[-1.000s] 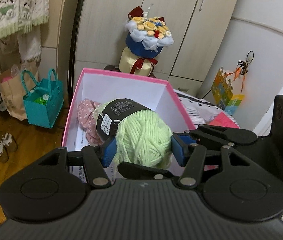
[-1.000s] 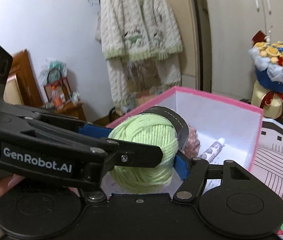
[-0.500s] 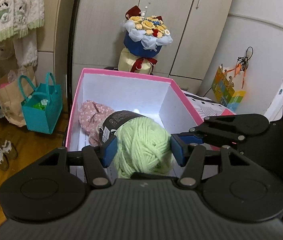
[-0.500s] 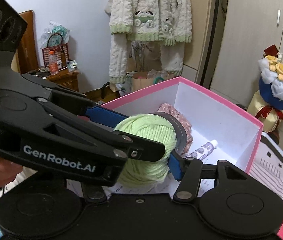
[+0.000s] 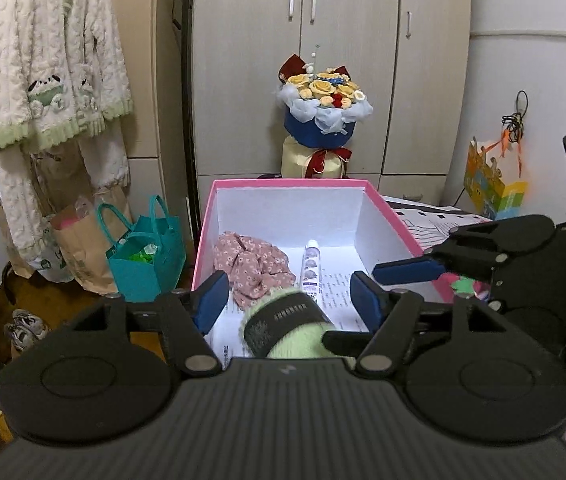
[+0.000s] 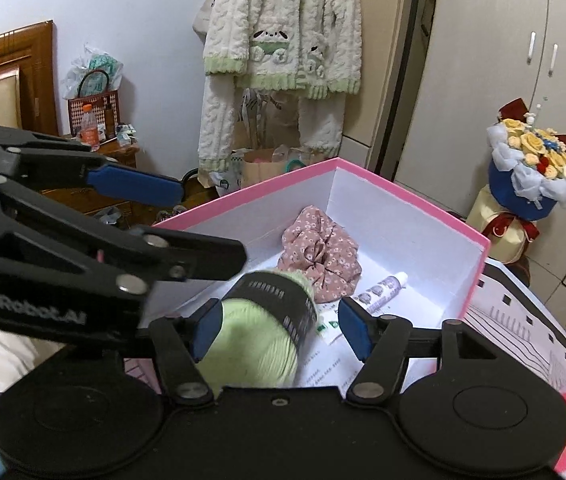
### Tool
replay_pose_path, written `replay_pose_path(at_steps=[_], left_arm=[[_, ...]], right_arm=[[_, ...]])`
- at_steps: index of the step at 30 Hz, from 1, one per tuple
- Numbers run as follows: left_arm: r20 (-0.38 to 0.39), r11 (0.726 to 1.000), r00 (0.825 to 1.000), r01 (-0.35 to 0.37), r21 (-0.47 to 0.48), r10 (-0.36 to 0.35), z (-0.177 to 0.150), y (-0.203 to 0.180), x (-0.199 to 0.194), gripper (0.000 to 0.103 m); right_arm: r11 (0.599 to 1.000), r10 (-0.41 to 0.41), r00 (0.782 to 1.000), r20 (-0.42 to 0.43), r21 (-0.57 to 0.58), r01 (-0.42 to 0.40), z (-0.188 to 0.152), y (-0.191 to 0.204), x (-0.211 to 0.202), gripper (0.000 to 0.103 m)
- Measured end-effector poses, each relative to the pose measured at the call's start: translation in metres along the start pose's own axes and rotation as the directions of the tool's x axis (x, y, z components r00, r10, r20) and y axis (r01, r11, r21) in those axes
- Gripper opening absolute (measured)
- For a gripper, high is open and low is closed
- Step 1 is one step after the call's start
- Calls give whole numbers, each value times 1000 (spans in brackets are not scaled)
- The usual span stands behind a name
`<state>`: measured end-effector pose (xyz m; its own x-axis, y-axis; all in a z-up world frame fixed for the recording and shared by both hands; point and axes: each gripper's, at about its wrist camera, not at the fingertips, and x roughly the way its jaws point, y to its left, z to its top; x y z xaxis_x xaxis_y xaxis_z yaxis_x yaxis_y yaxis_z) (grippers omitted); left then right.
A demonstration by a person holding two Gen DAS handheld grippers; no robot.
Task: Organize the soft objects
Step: 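Carry the yarn ball with the left tool into the pink box and release, then move the left tool toward the white plush toy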
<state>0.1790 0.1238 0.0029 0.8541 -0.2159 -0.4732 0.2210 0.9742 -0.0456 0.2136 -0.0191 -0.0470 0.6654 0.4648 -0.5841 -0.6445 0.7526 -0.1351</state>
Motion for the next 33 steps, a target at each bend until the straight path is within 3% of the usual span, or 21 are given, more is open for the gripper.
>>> replay_pose_path(at_steps=[5,18,24,27,33], left_arm=[[11,1000,1000,-12,23,11,3,-9,-22,71],[25,996,999,44,76,-46,7,-40,-86,80],[29,984,992,115,139,-120,3,-63,-117,86],[17,975,987,152,161,-157,1,-74,-127,90],[-32,958,976,216,188,-214,-3,-95,-127,96]], right_arm=[[999,-33,999,21,-15,33,-3,2,-25,71],[1000,-28,999,35,-5,29,-18,10,-103,75],[1000,-25,999,33,14,24,-31,4,-139,76],[999,-30,998,46,25,29,-44,-2,-160,87],[995,-74,995,65,68,70,-82,-20,-199,87]])
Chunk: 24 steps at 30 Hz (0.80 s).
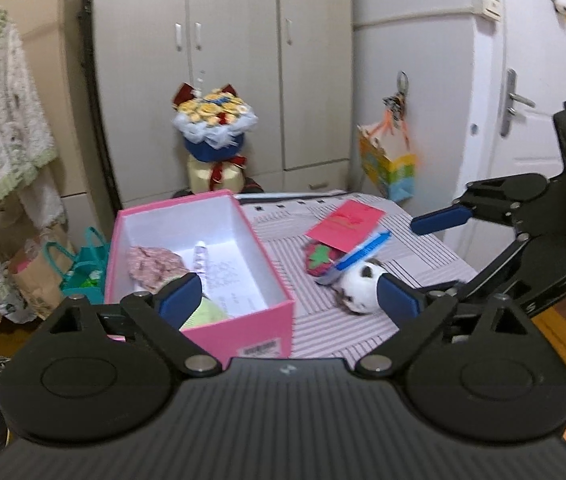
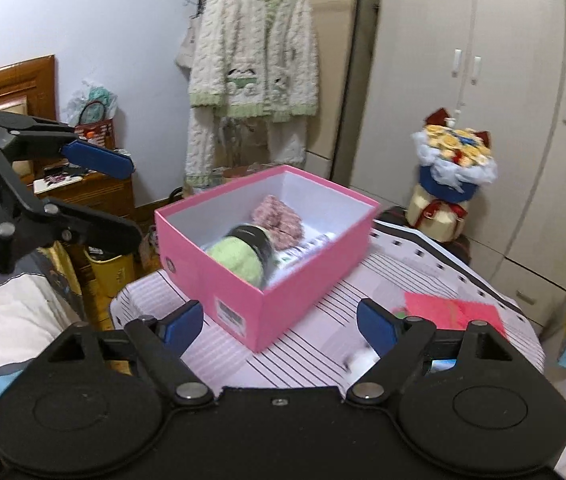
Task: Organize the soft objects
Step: 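Move the left tool toward the white plush toy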
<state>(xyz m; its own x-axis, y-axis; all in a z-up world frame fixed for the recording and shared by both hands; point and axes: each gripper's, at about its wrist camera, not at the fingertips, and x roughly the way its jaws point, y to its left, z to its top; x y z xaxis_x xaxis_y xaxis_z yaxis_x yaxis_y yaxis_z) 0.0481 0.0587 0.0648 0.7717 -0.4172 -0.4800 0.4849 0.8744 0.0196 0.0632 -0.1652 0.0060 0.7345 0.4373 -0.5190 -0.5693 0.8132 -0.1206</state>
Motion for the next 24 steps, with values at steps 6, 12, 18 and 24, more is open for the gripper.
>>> replay_pose_path(at_steps=[6,12,18,24], left_arm=[[-53,998,997,57,40,-55,-3,-24,28,99],[-108,991,986,131,33,-127,-4,-44,62,99],[-159,981,969,193,18,-188,-8,-62,100,97],[-153,983,972,182,2,-179,-14,-76,136,96]], right_arm=[[998,-30,999,19,53,29,-38,-26,-23,87],[995,-35,999,36,93,31,-72,-47,-23,87],[996,-12,995,102,86,3,-101,-57,-4,87],[992,-127,986,107,26,125,-126,-60,35,87]])
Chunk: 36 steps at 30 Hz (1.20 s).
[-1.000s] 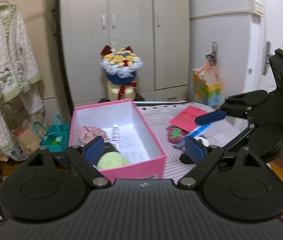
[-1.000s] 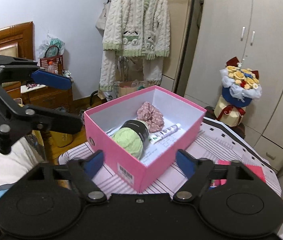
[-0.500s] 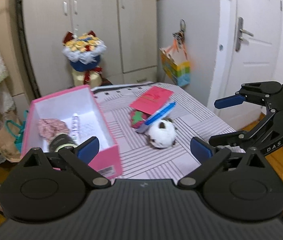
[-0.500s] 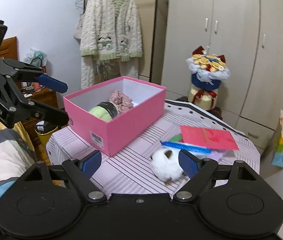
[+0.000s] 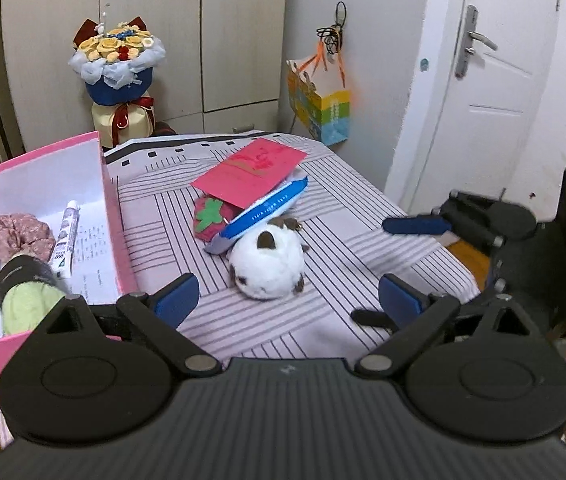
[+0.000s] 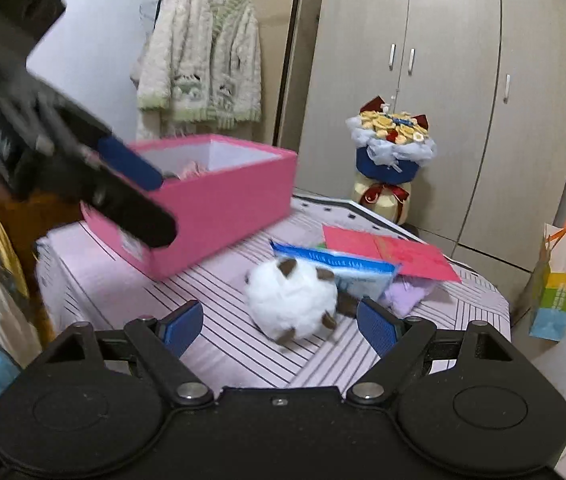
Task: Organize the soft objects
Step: 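Move the left tool toward the white plush toy, then grasp the white plush toy with the left tool and lift it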
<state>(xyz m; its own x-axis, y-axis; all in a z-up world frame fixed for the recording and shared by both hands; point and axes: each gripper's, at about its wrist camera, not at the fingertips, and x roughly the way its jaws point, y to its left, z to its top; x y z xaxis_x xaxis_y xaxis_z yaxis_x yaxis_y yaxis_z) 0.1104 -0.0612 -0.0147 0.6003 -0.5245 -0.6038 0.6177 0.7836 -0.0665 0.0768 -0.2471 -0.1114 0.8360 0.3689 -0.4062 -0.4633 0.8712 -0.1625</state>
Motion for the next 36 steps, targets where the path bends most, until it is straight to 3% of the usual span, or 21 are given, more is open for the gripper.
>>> replay_pose_path(at_steps=[9,18,20,22,27,31,34,36], left_arm=[[-30,997,1000,6,-79,-8,-2,4,60,95],[19,987,994,-103,-122,106,-7,13,99,95],[19,985,995,-97,-142,101,-8,18,105,95],[13,983,997,-71,-167,75,-8,23,112,86],[29,966,999,-34,-257,43,-16,29,126,81],[46,950,999,7,-311,8,-25,29,133,65],[49,955,999,-5,-296,21,-27,22,132,64],[37,950,999,24,-313,-13,-27,20,125,62]], right_arm=[[994,62,998,-8,88,-61,-14,-12,44,87],[974,46,997,-68,225,-30,-20,-23,90,87],[969,41,996,-81,247,-20,-20,-25,97,87],[965,43,995,-93,261,-18,-21,-27,102,87],[956,62,988,-144,291,-18,-18,-27,115,87],[963,42,992,-122,270,-7,-19,-15,113,79],[972,-20,994,-110,231,45,-22,-4,110,73],[976,-70,994,-87,202,87,-26,4,103,72]])
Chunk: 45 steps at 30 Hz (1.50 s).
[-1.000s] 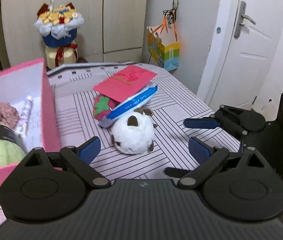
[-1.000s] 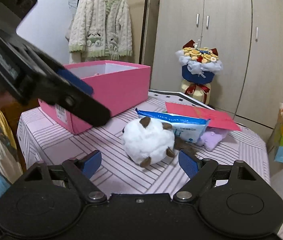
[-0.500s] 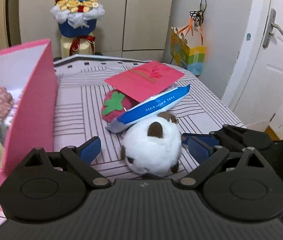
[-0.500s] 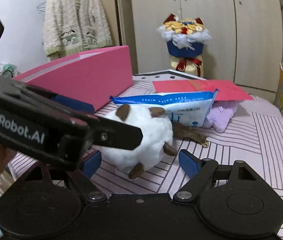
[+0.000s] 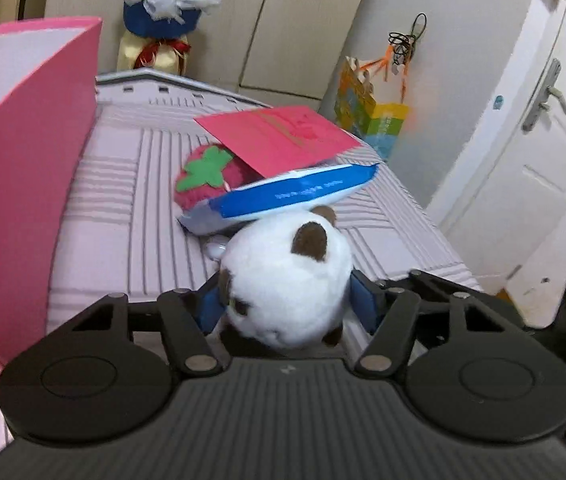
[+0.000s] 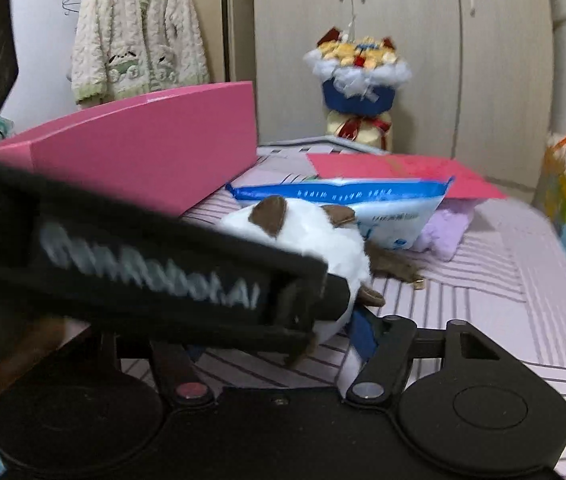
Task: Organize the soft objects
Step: 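Grasp the white plush toy with the left tool and lift it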
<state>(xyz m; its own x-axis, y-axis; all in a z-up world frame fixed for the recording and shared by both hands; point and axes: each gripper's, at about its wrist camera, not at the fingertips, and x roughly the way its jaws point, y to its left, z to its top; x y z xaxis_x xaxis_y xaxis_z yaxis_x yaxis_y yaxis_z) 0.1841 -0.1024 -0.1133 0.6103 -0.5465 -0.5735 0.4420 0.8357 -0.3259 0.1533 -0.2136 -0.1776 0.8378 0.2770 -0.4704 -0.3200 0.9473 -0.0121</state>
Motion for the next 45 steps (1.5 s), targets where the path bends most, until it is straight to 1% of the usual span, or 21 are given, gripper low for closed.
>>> replay_pose_path(at_steps=[1,3,7,10,14,17,25,29,32,34,38,39,42,45], left_arm=[[-12,1000,1000,19,-1,-19,0,-1,-4,62],[-24,1000,999,29,5,-29,-2,-3,-11,61],[-34,999,999,18,27,-17,-11,-11,-21,59],[-36,999,999,14,49,-12,-19,-16,-30,58],[-41,996,999,0,90,4,-28,-25,-40,58],[-42,994,999,-7,110,11,-35,-29,-46,58],[-30,989,1000,0,148,4,-42,-36,-66,58],[-21,983,1000,5,183,-2,-44,-43,-78,58],[-21,978,1000,7,208,-2,-45,-48,-83,58],[-31,979,1000,11,202,-5,-44,-47,-81,58],[-64,986,998,20,163,-10,-41,-36,-66,58],[-71,988,997,23,155,-12,-41,-33,-62,58],[-61,991,998,24,135,-16,-39,-25,-57,60],[-38,993,999,42,106,-38,-35,-18,-54,64]], right_arm=[[1000,-14,1000,13,-10,14,-3,2,-3,72],[1000,-16,999,27,-10,17,-7,3,-12,72],[1000,4,999,48,15,-5,-13,6,-28,72],[1000,-10,998,55,18,9,-18,11,-39,70],[999,-26,998,59,25,24,-27,18,-50,65],[999,-29,997,66,24,27,-31,22,-55,65],[997,-64,993,101,-32,68,-30,38,-69,65],[995,-86,989,116,-47,92,-27,44,-79,65],[991,-106,988,115,-66,114,-28,50,-88,65],[990,-110,988,104,-73,117,-28,50,-89,65],[996,-84,995,63,-19,85,-29,37,-80,66],[997,-74,996,56,-2,75,-30,34,-77,69],[998,-27,998,52,61,24,-31,21,-74,72],[994,10,998,55,105,-16,-31,13,-70,73]])
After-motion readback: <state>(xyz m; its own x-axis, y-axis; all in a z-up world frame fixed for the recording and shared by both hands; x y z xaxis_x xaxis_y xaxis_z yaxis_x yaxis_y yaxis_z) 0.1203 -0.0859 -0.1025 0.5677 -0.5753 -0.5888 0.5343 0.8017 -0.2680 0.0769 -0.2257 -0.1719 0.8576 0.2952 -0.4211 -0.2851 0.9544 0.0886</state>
